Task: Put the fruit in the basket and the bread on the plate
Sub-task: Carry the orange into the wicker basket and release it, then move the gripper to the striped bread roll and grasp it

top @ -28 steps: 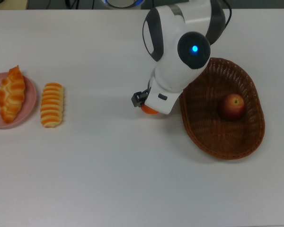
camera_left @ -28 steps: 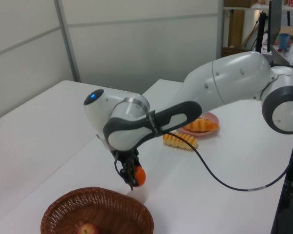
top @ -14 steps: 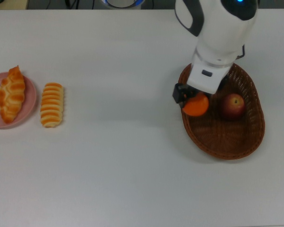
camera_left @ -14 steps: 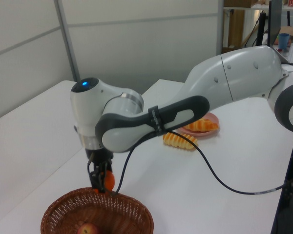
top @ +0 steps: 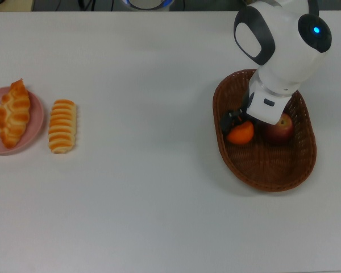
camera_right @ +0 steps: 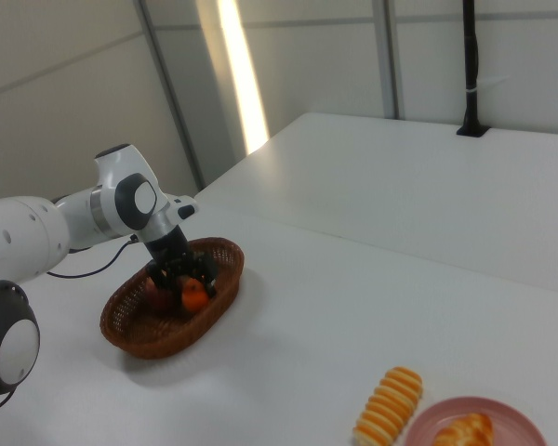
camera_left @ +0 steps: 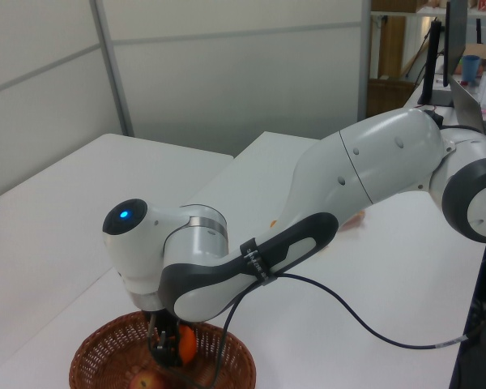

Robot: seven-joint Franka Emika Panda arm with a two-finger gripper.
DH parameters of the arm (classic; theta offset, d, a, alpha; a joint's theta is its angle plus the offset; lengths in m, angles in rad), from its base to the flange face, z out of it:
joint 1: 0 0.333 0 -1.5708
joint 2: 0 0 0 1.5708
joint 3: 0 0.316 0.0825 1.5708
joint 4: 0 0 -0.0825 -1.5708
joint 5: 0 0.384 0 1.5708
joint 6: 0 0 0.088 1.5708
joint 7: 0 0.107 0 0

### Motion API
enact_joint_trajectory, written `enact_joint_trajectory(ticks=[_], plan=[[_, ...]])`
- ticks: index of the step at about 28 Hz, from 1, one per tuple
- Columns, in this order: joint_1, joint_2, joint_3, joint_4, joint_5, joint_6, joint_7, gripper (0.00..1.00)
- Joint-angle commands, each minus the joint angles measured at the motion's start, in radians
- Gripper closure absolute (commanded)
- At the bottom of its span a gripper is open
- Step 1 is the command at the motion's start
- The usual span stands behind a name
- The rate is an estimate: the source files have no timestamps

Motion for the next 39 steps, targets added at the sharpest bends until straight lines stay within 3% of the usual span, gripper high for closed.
enact_joint_trajectory(ticks=[1, 10, 15, 17, 24, 30, 34, 39], plan=[[-0.006, -0.027, -0.005, -0.024, -0.016, 0.018, 0.012, 0.00], [-0.030, -0.069, -0.007, -0.013, 0.015, 0.017, 0.016, 0.00], [-0.084, -0.127, -0.008, -0.013, 0.083, 0.007, 0.010, 0.00], [-0.137, -0.155, -0.010, -0.016, 0.101, -0.012, 0.010, 0.00], [-0.285, -0.155, -0.017, -0.019, 0.089, -0.137, -0.063, 0.00], [-0.395, -0.143, -0.077, -0.025, 0.086, -0.155, -0.148, 0.00], [-0.426, -0.127, -0.108, -0.033, 0.081, -0.155, -0.175, 0.00], [-0.429, -0.078, -0.152, -0.039, 0.018, -0.152, -0.183, 0.00]])
